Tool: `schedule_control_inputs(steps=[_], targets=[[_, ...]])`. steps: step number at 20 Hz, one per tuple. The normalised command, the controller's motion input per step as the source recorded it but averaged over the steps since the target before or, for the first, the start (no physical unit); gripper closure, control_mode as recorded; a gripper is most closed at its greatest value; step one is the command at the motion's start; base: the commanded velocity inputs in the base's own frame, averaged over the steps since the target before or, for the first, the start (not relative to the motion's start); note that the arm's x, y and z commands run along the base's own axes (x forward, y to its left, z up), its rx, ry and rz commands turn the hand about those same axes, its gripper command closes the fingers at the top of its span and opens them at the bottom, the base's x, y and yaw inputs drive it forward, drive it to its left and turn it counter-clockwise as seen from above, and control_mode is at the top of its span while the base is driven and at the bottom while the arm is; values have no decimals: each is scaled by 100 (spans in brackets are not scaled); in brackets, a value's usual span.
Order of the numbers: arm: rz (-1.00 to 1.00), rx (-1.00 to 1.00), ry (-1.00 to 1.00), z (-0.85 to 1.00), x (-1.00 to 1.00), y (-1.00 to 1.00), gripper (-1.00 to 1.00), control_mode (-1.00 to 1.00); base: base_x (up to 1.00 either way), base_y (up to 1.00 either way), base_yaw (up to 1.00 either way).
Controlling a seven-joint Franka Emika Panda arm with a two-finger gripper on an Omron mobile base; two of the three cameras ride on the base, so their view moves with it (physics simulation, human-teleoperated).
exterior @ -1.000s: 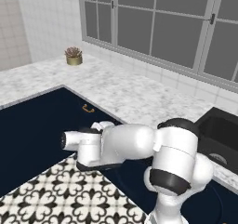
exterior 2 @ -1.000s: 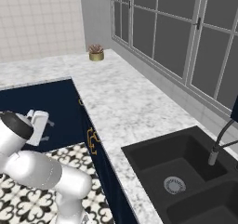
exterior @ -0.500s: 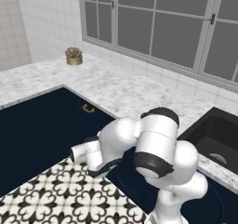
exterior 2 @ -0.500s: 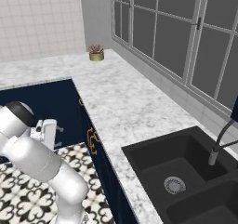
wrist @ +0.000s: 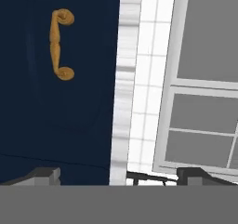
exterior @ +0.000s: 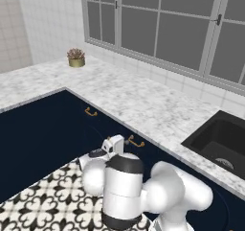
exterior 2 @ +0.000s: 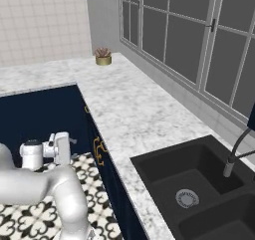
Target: Take a straw from the drawer in front and place it inside the glass cup on the dining counter.
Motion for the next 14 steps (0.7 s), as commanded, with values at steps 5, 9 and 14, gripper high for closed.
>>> schedule_control_inputs(steps=[5,9,14], targets=[[-4,-5,-4,-18,20,-20,-100,-100,0,0,0],[0,0,0,-9,31,-27,-100,-100,0,0,0],[2,0,0,-24,15,-41,-100,-100,0,0,0]])
